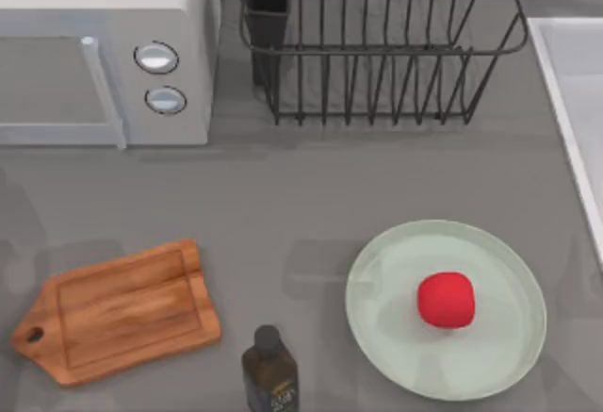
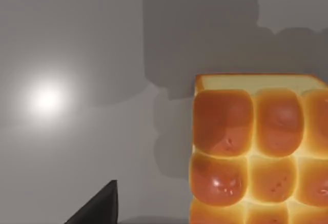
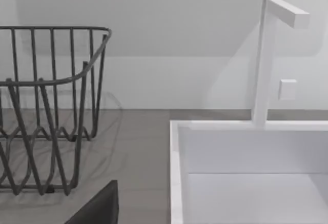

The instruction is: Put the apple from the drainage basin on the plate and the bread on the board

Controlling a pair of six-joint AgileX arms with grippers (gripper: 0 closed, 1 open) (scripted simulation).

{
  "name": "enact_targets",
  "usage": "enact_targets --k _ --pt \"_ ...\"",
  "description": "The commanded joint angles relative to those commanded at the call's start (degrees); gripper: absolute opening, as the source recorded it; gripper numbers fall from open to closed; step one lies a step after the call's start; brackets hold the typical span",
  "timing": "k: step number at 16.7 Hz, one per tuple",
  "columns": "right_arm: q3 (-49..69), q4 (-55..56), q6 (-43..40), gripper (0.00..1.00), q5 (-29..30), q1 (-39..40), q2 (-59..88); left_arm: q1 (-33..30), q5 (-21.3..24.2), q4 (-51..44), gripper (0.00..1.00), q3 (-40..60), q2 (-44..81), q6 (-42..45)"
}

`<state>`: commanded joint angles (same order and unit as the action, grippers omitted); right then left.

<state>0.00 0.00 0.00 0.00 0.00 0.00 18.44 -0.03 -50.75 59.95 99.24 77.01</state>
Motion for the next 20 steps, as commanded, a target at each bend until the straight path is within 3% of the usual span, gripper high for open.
enact_targets --k 5,10,20 --pt "0.0 0.0 0.0 1.0 0.0 0.0 0.0 0.2 0.0 10.9 1.0 -5.3 5.1 0.3" --pt "0.0 0.0 0.0 1.0 0.0 0.0 0.0 0.2 0.0 12.1 1.0 -6.0 5.9 0.4" --pt "0.0 0.0 0.0 1.0 0.0 0.0 0.0 0.2 0.0 12.1 0.25 -6.0 5.9 0.4"
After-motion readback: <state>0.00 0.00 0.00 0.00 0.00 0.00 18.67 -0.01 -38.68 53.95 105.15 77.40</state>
